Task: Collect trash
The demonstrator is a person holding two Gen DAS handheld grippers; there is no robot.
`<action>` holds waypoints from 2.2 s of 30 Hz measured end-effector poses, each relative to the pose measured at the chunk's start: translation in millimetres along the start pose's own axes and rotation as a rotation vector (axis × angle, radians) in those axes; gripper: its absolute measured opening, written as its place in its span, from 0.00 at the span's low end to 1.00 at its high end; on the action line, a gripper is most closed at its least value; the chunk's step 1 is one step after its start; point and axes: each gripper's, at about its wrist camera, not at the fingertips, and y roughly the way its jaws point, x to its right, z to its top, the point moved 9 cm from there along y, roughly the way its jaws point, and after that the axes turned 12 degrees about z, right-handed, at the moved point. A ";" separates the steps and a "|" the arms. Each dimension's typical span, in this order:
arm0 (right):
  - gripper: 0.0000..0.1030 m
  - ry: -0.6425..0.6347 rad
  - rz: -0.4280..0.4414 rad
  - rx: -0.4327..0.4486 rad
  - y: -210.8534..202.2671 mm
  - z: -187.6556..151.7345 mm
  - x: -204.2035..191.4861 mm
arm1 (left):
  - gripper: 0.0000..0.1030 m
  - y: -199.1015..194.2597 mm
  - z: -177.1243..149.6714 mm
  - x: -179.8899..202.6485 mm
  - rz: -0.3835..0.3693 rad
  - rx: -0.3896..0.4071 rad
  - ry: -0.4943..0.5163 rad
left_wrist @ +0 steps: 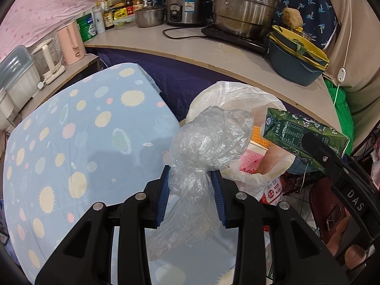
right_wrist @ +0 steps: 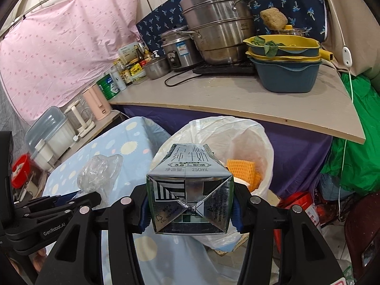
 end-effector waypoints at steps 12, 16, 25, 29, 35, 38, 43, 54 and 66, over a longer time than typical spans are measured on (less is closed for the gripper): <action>0.48 0.044 -0.051 -0.005 12.8 11.4 41.2 | 0.32 18.4 29.8 35.8 -0.022 0.004 0.036; 0.48 0.055 -0.064 -0.008 20.0 15.7 52.6 | 0.32 27.4 37.9 47.7 -0.027 0.000 0.043; 0.48 0.065 -0.083 -0.011 34.0 26.2 68.0 | 0.32 49.6 53.5 72.1 -0.034 -0.019 0.062; 0.48 0.062 -0.088 -0.010 39.8 32.0 72.0 | 0.32 57.9 57.1 79.0 -0.037 -0.031 0.066; 0.54 0.055 -0.106 0.004 47.9 41.3 75.9 | 0.59 69.7 65.6 82.6 -0.028 -0.033 0.041; 0.60 0.053 -0.113 0.026 45.0 48.3 75.9 | 0.66 72.4 71.0 78.0 -0.007 -0.022 0.027; 0.62 0.052 -0.107 0.034 42.3 52.1 75.5 | 0.66 77.3 71.4 70.4 0.003 -0.035 0.011; 0.68 0.057 -0.099 0.030 35.2 44.7 68.5 | 0.66 67.7 68.5 57.2 0.020 -0.026 -0.009; 0.72 0.004 -0.099 0.009 20.3 31.8 42.3 | 0.66 42.6 57.1 38.8 0.046 0.003 -0.031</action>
